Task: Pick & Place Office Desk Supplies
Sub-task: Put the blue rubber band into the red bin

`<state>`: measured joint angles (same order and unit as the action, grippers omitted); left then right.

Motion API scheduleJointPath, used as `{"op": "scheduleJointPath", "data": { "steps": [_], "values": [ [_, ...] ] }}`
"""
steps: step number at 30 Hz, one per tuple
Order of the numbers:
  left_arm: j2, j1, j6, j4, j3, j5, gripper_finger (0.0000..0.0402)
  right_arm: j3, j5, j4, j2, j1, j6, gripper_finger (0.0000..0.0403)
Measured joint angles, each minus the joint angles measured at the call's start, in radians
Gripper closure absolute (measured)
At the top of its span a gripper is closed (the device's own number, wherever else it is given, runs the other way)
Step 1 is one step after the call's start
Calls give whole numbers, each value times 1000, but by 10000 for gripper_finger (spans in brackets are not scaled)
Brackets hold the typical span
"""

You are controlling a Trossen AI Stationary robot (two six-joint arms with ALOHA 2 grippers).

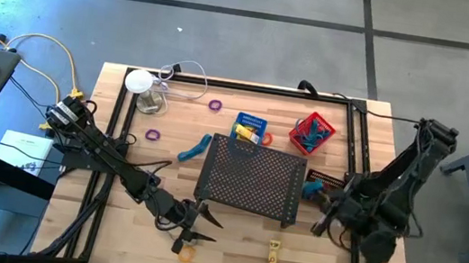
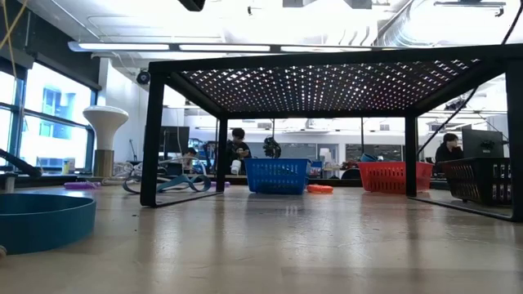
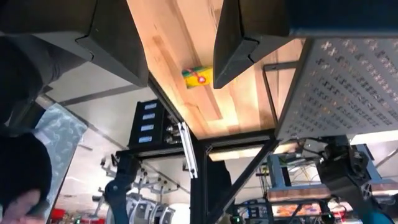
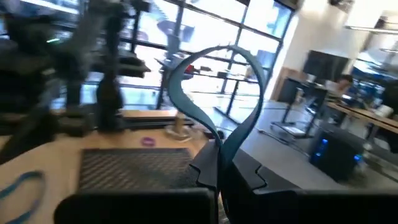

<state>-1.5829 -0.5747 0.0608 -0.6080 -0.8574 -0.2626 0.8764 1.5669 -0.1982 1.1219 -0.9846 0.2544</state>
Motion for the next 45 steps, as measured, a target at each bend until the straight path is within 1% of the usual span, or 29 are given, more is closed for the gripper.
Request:
{"op": "scheduleJointPath", "data": {
  "steps": [2,6,8,10,11,14,15,16,18,20,24,28,32,38,45],
  "values": [
    [0,0,0,9,0,0,225,0,4,-3,-37,60,-36,400],
    [0,0,0,25,0,0,225,0,7,-63,-83,208,-101,400],
    [0,0,0,35,0,0,225,-1,-21,-146,-120,292,-87,400],
    [0,0,0,45,0,0,225,0,-90,-243,-153,410,-17,399],
    [0,0,0,58,0,0,225,0,-145,-312,-171,479,39,399],
    [0,0,24,79,0,0,225,-4,-350,-572,-211,691,290,399],
    [0,0,34,81,0,0,225,-10,-399,-632,-214,765,364,399],
    [0,0,42,88,0,0,225,-20,-427,-683,-214,838,415,399],
    [0,0,42,96,0,0,225,-52,-490,-746,-211,963,462,399],
    [0,1,43,93,0,0,225,-88,-575,-715,-204,1066,455,399],
    [0,11,45,95,0,2,225,-199,-763,-524,-170,1219,339,399],
    [0,17,45,101,0,1,225,-315,-918,-260,-128,1325,228,399],
    [0,16,60,101,0,1,225,-380,-1006,-118,-91,1401,189,399],
    [0,16,69,113,0,1,225,-425,-1097,-103,-21,1482,220,399],
    [0,22,65,115,0,1,225,-430,-1315,-103,80,1538,240,399]
  ]
}}
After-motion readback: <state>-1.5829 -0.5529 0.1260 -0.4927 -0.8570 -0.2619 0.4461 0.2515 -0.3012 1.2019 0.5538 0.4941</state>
